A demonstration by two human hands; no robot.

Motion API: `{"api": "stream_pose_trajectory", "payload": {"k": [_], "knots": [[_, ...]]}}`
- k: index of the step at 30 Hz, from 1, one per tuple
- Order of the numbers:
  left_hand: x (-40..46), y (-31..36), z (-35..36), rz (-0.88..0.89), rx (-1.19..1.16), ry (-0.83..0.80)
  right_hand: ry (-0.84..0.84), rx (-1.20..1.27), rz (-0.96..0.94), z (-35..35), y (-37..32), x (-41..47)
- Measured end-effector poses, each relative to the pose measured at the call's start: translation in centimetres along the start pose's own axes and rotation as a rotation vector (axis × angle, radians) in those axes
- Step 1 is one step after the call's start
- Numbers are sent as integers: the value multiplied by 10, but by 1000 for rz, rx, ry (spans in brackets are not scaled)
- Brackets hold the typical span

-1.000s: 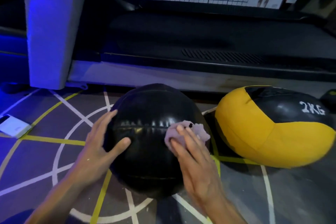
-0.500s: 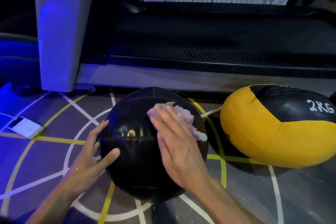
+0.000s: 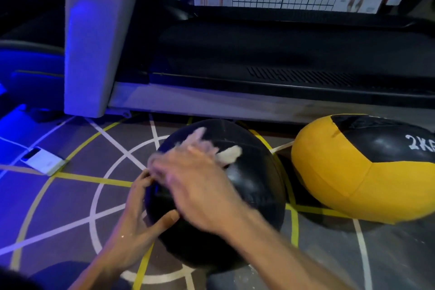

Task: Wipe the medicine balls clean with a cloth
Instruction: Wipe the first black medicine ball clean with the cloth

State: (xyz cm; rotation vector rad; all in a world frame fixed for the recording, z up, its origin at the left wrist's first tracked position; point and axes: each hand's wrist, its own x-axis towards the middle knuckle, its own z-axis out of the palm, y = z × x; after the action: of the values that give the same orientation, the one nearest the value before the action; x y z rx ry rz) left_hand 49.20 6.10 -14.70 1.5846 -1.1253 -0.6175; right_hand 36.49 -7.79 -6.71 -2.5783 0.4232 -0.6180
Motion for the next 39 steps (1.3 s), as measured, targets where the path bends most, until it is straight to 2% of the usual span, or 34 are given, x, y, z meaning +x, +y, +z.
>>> {"api": "stream_pose_trajectory", "payload": {"k": [2, 4, 7, 9, 11, 12, 14, 17, 19, 21, 23, 24, 25, 27, 29, 31, 32, 33, 35, 36, 39], "knots": [[0, 0, 3, 17, 27, 27, -3, -93, -53, -1, -8, -2], [1, 0, 5, 22, 77, 65, 55, -146, 41, -19, 10, -1], [0, 8, 8, -11, 82, 48, 217, 41, 346, -48, 60, 2], [0, 13, 11, 6, 121, 56, 245, 177, 605, -61, 86, -3], [0, 16, 14, 21, 151, 66, 273, 246, 705, -65, 93, -8], [-1, 17, 15, 24, 152, 66, 282, 209, 696, -64, 85, -7], [-1, 16, 17, 33, 166, 69, 260, 28, 500, -52, 57, 2], [-1, 17, 19, 57, 200, 59, -39, -244, 127, -7, -2, 11], [-3, 19, 19, 46, 203, 61, -117, -273, -9, 6, -17, 7], [-6, 18, 19, 51, 191, 70, -20, -137, -14, -12, -2, -1], [-12, 13, 13, 22, 164, 52, 240, 36, 127, -40, 33, -24], [-13, 10, 7, -5, 130, 35, 352, 92, 270, -53, 50, -39], [-13, 7, -1, -27, 96, 17, 391, 115, 421, -61, 65, -57], [-7, 11, -16, -84, 19, 8, 368, 246, 723, -65, 81, -89], [7, 16, -27, -171, -87, 130, 412, 484, 1018, -55, 104, -112], [26, 22, -35, -294, -80, 258, 345, 603, 1247, -46, 118, -122], [33, 24, -35, -372, -42, 248, 276, 646, 1315, -41, 122, -124], [37, 22, -34, -483, -50, 167, 242, 712, 1377, -37, 123, -124], [44, 18, -31, -739, -233, 18, 220, 865, 1460, -32, 123, -118], [46, 16, -30, -793, -309, -28, 220, 909, 1458, -32, 122, -116], [46, 9, -36, -723, -355, -34, 267, 998, 1384, -32, 120, -118]]}}
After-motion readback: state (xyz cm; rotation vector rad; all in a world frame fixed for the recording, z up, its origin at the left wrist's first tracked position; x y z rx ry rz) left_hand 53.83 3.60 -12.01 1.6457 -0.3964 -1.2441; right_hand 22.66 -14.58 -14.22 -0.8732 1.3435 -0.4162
